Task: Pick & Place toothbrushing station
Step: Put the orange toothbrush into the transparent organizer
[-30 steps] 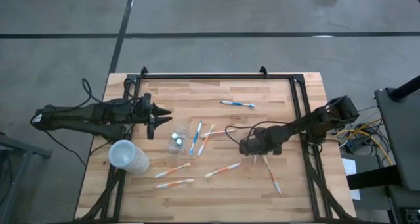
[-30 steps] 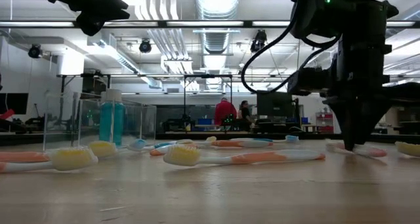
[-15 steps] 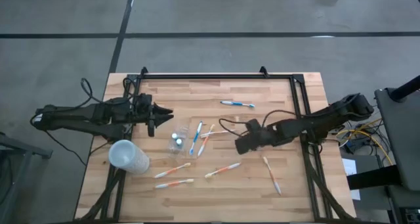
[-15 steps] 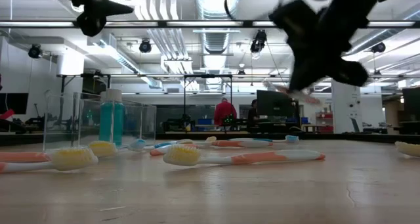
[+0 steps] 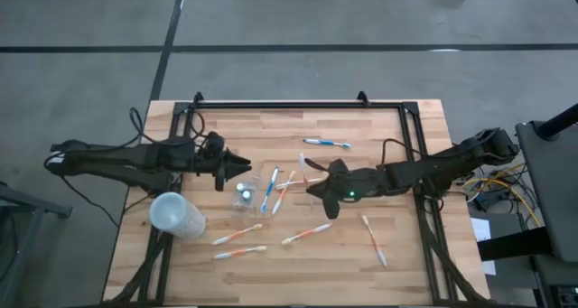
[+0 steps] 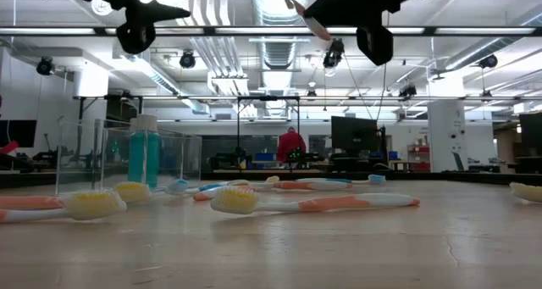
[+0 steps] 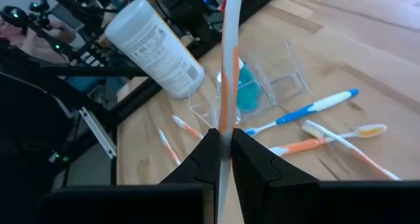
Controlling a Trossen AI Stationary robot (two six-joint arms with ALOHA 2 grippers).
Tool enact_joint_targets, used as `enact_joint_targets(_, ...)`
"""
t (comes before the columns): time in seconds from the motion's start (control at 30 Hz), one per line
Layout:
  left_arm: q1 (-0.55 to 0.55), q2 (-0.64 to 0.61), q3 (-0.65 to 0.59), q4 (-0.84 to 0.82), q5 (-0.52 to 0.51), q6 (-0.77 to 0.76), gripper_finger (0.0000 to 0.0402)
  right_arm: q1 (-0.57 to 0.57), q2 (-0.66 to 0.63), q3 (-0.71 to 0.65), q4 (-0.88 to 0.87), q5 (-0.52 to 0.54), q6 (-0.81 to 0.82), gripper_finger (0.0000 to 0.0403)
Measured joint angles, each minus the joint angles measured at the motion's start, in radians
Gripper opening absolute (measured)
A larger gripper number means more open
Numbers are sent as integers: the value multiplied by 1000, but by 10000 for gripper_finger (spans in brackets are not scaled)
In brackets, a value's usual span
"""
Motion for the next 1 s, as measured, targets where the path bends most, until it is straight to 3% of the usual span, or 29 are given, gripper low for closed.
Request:
enact_joint_targets(0.47,1,60,3,188,-16,24,233,0,6,3,38,-36,-5,22)
enact_joint_targets(0.67,2,111,3,383,-36,62,240,0,6,4,136,-61,-90,22)
enact_joint_targets(1.0,1,226,3,602,-31,94,238,0,6,4,150,-60,-118,22)
